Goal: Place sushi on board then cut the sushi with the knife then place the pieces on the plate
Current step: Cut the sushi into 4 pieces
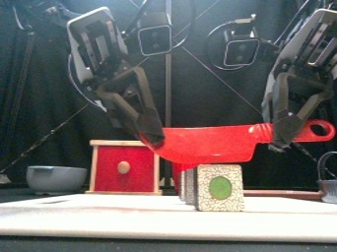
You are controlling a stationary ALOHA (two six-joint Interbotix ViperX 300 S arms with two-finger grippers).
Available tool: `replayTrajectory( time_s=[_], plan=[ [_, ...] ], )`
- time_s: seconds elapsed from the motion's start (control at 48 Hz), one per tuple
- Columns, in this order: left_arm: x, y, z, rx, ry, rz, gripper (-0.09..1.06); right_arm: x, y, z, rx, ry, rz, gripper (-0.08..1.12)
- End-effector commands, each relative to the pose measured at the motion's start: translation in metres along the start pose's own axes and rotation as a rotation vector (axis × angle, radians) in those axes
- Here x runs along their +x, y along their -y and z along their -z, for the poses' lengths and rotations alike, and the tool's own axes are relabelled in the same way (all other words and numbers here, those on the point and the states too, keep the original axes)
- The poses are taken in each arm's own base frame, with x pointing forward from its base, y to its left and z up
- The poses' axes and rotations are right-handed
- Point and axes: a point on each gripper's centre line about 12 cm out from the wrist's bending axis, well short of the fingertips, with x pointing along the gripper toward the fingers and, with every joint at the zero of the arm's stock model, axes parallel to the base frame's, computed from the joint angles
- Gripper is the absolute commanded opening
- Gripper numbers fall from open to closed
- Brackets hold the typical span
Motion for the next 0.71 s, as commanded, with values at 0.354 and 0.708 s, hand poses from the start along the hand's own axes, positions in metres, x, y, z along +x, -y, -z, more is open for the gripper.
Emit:
replayTrajectory(
  time_s=[0.354, 0.708],
  plan=[
    [-0.052, -0.004, -0.041, 0.200, 0.309, -0.007, 0.70, -0.059, 0.004, 0.012, 0.023, 0.053, -0.041, 0.39],
    [-0.053, -0.033, -0.044, 0.178, 0.459, -0.059, 0.70, -0.100, 0.025, 0.056, 0.151, -0.046, -0.052, 0.40]
  ],
)
